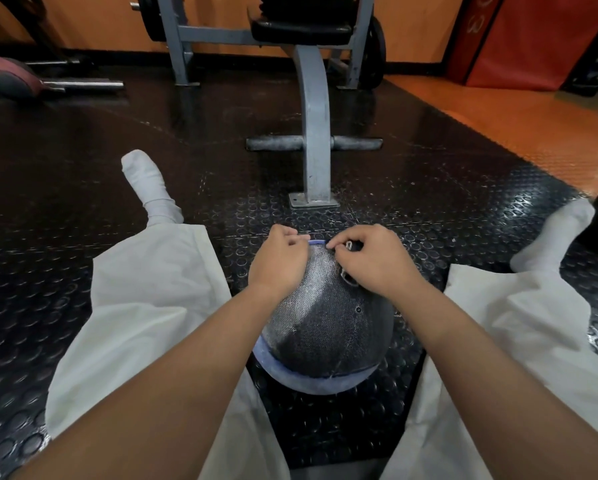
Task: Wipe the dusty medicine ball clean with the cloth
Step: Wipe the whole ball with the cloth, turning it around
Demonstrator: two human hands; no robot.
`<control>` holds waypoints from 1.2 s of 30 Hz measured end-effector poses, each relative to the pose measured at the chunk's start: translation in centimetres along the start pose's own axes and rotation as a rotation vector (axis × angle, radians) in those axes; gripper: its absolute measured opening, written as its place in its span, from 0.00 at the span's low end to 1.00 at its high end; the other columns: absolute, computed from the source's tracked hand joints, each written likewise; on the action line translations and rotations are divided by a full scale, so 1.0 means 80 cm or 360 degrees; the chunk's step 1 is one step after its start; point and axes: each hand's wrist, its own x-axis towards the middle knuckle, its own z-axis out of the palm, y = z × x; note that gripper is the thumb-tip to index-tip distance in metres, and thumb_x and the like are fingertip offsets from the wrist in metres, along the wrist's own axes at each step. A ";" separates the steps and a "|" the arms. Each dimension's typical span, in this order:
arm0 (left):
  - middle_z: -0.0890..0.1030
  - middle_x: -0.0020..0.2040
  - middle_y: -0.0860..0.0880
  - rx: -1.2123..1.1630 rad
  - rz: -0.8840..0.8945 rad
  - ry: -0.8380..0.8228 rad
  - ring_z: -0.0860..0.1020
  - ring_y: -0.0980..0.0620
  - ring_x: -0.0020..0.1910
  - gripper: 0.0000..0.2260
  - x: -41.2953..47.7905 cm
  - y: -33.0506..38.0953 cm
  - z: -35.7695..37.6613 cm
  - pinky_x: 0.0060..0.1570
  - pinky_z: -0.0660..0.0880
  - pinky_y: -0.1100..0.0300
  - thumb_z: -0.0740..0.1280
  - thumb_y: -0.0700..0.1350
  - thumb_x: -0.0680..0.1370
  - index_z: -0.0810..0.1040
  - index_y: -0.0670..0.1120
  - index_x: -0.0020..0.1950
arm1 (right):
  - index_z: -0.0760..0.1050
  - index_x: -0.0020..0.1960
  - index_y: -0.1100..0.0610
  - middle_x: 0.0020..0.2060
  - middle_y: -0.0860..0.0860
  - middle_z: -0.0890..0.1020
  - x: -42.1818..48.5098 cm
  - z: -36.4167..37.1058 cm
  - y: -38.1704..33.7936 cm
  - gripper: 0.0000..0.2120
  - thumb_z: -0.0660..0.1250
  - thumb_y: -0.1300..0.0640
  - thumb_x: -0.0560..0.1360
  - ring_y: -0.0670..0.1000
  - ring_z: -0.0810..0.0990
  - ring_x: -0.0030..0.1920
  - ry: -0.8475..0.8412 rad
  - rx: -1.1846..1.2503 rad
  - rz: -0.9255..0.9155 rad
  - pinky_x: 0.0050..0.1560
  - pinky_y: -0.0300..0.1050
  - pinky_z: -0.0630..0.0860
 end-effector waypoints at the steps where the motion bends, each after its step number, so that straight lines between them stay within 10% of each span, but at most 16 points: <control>1: 0.80 0.57 0.59 0.0025 0.0000 0.0025 0.72 0.56 0.30 0.08 0.000 -0.001 0.001 0.35 0.68 0.58 0.58 0.47 0.80 0.69 0.49 0.59 | 0.82 0.44 0.49 0.27 0.46 0.78 0.008 0.001 -0.001 0.08 0.65 0.59 0.75 0.40 0.69 0.24 -0.0005 0.0021 0.0059 0.26 0.32 0.63; 6: 0.82 0.54 0.56 0.0010 -0.0050 0.0116 0.77 0.52 0.39 0.05 0.008 0.001 0.002 0.41 0.72 0.56 0.60 0.46 0.80 0.72 0.50 0.54 | 0.83 0.46 0.50 0.34 0.43 0.80 -0.012 0.011 0.003 0.08 0.66 0.60 0.74 0.42 0.69 0.36 0.0119 0.0008 -0.0056 0.37 0.37 0.64; 10: 0.82 0.52 0.57 -0.0020 -0.0033 0.0099 0.75 0.53 0.34 0.05 0.009 -0.001 0.000 0.40 0.72 0.56 0.59 0.45 0.79 0.72 0.51 0.53 | 0.84 0.44 0.53 0.43 0.42 0.83 -0.063 0.014 0.013 0.08 0.69 0.64 0.71 0.45 0.72 0.46 0.0296 -0.0060 -0.0445 0.51 0.23 0.62; 18: 0.80 0.46 0.56 0.0101 -0.0050 0.0154 0.79 0.52 0.44 0.09 0.003 0.008 0.009 0.45 0.74 0.54 0.61 0.49 0.78 0.72 0.49 0.57 | 0.83 0.47 0.52 0.29 0.53 0.82 0.010 0.003 0.008 0.09 0.63 0.59 0.76 0.47 0.71 0.28 0.0099 -0.0046 0.0060 0.36 0.30 0.60; 22: 0.80 0.43 0.53 0.0079 -0.0112 0.0170 0.76 0.52 0.37 0.07 0.014 0.009 0.007 0.36 0.69 0.58 0.63 0.48 0.78 0.75 0.48 0.54 | 0.83 0.48 0.52 0.43 0.45 0.83 -0.017 0.014 0.013 0.09 0.65 0.60 0.75 0.48 0.72 0.47 0.0257 -0.0084 -0.0179 0.44 0.35 0.64; 26: 0.81 0.41 0.54 -0.0001 -0.0094 0.0143 0.75 0.53 0.35 0.08 0.012 0.004 0.002 0.38 0.70 0.57 0.63 0.49 0.78 0.76 0.49 0.55 | 0.84 0.43 0.53 0.43 0.43 0.83 -0.054 0.024 0.020 0.08 0.66 0.60 0.70 0.49 0.73 0.45 0.0336 -0.0079 -0.0578 0.51 0.30 0.66; 36: 0.78 0.55 0.57 0.0058 -0.0037 0.0035 0.78 0.54 0.47 0.10 -0.001 0.004 0.003 0.47 0.72 0.55 0.63 0.55 0.78 0.72 0.54 0.57 | 0.82 0.49 0.51 0.49 0.45 0.82 0.001 0.024 0.009 0.10 0.63 0.59 0.75 0.50 0.70 0.52 0.0265 -0.0214 -0.0164 0.52 0.42 0.69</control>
